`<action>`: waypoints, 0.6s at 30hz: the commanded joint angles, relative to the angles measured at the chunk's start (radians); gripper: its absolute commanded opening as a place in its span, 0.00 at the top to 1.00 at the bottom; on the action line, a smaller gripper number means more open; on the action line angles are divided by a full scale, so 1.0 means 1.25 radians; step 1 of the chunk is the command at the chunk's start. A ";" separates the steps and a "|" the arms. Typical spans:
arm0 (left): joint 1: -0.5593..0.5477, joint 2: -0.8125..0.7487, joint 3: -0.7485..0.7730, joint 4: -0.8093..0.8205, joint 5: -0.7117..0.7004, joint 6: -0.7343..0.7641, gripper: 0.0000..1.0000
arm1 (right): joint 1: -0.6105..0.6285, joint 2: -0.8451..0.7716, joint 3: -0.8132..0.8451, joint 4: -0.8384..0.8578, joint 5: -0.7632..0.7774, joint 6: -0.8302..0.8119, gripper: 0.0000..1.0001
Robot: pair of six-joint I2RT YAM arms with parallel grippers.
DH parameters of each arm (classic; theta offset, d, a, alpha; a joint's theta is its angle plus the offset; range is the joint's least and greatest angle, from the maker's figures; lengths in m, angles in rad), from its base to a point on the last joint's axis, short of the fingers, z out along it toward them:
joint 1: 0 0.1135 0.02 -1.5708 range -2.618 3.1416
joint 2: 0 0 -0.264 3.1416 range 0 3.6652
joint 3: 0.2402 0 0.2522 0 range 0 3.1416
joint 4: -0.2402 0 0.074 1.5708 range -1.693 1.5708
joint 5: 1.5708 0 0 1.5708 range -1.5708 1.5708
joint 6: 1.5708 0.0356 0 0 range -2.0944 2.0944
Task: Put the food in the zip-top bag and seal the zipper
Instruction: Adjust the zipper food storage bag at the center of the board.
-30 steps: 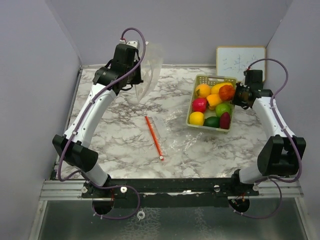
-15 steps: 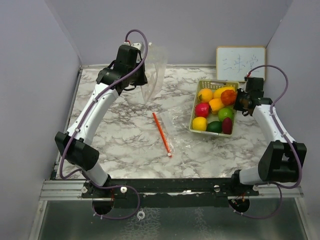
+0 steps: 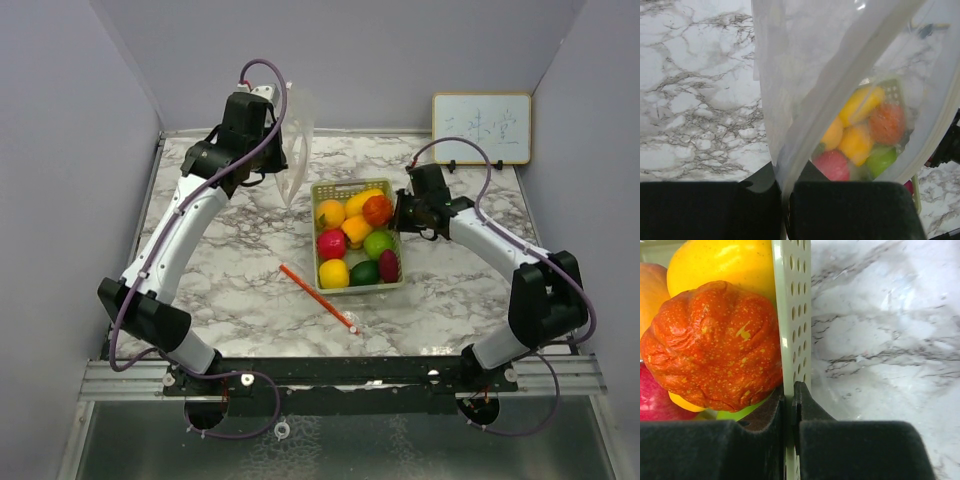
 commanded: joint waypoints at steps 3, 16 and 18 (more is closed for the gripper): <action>-0.004 -0.073 -0.006 -0.008 -0.059 0.024 1.00 | 0.004 0.010 0.126 0.057 -0.057 0.126 0.98; -0.004 -0.101 -0.019 0.000 -0.069 0.032 1.00 | -0.238 -0.091 0.206 -0.118 -0.001 0.038 0.98; -0.004 -0.100 -0.025 0.003 -0.066 0.032 1.00 | -0.289 -0.113 0.179 -0.114 0.017 0.031 0.98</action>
